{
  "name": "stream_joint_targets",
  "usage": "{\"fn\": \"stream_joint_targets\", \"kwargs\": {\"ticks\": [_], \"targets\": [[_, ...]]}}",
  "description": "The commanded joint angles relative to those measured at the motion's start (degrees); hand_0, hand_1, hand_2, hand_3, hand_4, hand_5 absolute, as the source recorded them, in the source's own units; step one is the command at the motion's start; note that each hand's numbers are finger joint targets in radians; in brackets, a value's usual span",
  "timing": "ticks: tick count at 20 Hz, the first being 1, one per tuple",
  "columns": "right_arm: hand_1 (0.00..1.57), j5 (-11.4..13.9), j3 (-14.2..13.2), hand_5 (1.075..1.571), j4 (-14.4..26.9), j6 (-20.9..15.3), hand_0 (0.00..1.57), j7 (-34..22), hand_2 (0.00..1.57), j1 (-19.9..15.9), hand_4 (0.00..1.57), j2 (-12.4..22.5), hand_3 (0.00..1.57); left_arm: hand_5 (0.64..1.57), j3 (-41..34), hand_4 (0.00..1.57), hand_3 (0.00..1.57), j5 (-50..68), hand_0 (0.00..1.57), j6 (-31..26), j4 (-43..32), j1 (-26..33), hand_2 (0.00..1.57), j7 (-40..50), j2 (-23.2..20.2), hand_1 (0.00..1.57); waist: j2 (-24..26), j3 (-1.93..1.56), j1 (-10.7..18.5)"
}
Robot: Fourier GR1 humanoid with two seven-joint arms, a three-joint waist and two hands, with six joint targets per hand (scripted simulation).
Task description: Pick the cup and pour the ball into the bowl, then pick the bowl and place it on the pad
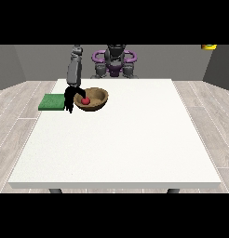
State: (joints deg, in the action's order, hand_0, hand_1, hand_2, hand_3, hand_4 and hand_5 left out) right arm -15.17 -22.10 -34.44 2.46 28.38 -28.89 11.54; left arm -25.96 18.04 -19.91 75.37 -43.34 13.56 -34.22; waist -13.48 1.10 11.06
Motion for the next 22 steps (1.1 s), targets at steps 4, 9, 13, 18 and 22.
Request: {"fn": "stream_joint_targets", "kwargs": {"ticks": [4,9,13,18,22], "targets": [[1.57,3.7,0.3,1.471,4.9,-8.2,1.57,-3.8,1.57,5.9,0.94,3.3,1.57,1.529,-2.2,1.03,0.00,3.3,0.00,-2.7,0.5,-0.6,0.00,-0.8,-2.0,0.00,-5.8,-1.01,3.0],[1.57,5.6,2.1,1.530,1.8,-12.4,1.57,-6.9,1.57,6.9,0.95,5.6,1.42,1.517,-1.9,1.13,0.00,3.8,0.00,-2.9,-0.7,-0.6,0.00,0.2,-2.0,0.00,-3.4,-0.86,2.7],[1.57,8.4,5.2,1.545,-1.3,-14.6,1.57,-12.2,1.57,7.7,1.02,9.2,1.27,1.525,-2.1,1.18,0.00,3.5,0.00,-2.3,-3.5,-0.1,0.00,2.2,-2.7,0.00,1.6,-0.75,0.6],[1.57,7.6,5.8,1.556,-3.9,-11.8,1.57,-23.9,1.57,4.4,1.03,17.0,1.04,1.534,-3.9,1.20,0.00,2.9,0.00,-3.8,-6.7,3.2,0.00,-0.3,-4.1,0.00,4.1,-0.87,-1.6],[1.57,9.2,8.2,1.556,-7.3,-8.9,1.57,-32.5,1.57,1.6,1.06,21.8,0.87,1.537,-6.0,1.20,0.00,1.5,0.00,-5.8,-11.4,7.7,0.00,-6.4,-5.1,0.00,6.2,-0.94,-4.9]]}}
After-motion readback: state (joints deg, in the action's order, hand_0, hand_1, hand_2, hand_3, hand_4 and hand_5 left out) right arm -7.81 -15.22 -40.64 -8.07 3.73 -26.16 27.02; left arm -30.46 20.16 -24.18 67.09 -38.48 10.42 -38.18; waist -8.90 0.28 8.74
